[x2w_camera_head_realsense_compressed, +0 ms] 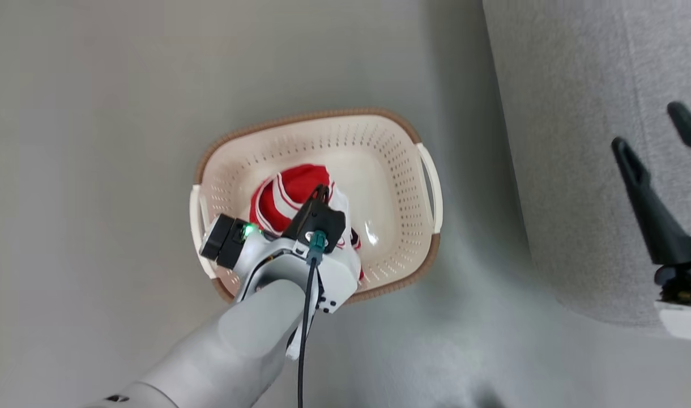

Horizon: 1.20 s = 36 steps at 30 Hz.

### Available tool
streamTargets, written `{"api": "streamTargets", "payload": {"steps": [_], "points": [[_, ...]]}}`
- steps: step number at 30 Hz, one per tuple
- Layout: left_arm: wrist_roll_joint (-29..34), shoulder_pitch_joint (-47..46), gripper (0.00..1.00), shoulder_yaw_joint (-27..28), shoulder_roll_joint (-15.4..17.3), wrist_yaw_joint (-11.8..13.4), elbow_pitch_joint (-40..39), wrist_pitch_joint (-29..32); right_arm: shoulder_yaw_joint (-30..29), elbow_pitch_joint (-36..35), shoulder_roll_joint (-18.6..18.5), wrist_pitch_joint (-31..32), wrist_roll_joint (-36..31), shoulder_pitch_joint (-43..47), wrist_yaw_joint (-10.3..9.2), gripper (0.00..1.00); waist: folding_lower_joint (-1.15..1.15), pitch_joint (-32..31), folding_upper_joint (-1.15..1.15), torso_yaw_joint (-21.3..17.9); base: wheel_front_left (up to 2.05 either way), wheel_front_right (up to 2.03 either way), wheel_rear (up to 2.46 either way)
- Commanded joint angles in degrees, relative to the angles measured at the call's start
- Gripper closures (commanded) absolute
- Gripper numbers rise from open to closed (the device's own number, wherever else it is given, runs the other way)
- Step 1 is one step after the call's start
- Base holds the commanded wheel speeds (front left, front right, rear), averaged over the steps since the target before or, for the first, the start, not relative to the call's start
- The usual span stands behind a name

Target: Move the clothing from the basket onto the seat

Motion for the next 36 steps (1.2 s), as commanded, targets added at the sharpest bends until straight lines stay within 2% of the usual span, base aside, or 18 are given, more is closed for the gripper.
{"api": "streamTargets", "payload": {"steps": [1, 5, 12, 18, 23, 30, 36], "points": [[-0.5, 1.2, 1.00, 1.2, 0.0, 0.5, -1.1, -0.7, 0.8, -0.7, -1.2, -0.3, -0.2, 2.4, 0.07, 0.00, 0.00, -3.7, 0.00, 1.2, 0.00, 0.00, 0.00], [0.1, 3.0, 1.00, 3.7, 0.0, 0.9, -2.9, -1.3, 2.7, 1.2, -0.4, -0.3, -1.0, 3.4, 0.07, 0.00, 0.00, -8.1, 0.00, 1.9, 0.00, 0.00, 0.00], [8.5, 8.5, 1.00, 13.0, 1.6, -0.7, -10.1, -1.3, 5.5, 5.1, 2.3, -0.3, -2.0, 5.0, 0.07, 0.00, 0.00, -15.3, 0.00, 3.1, 0.00, 0.00, 0.00], [14.2, 14.1, 1.00, 19.8, 4.5, -3.9, -17.6, -1.3, 7.8, 8.4, 5.2, -0.3, -2.7, 5.9, 0.07, 0.00, 0.00, -20.6, 0.00, 3.7, 0.00, 0.00, 0.00], [17.3, 17.4, 1.00, 24.4, 5.4, -6.7, -23.3, -1.3, 9.1, 11.0, 7.2, -0.3, -3.3, 6.3, 0.07, 0.00, 0.00, -24.0, 0.00, 4.1, 0.00, 0.00, 0.00], [18.5, 19.8, 1.00, 29.2, 5.7, -11.1, -28.3, -1.3, 10.7, 14.2, 9.5, -0.3, -4.2, 6.3, 0.07, 0.00, 0.00, -27.3, 0.00, 4.5, 0.00, 0.00, 0.00], [18.6, 19.1, 1.00, 30.5, 6.3, -14.3, -30.0, -1.3, 11.7, 16.3, 11.5, -0.3, -5.1, 6.7, 0.07, 0.00, 0.00, -29.3, 0.00, 4.6, 0.00, 0.00, 0.00]]}}
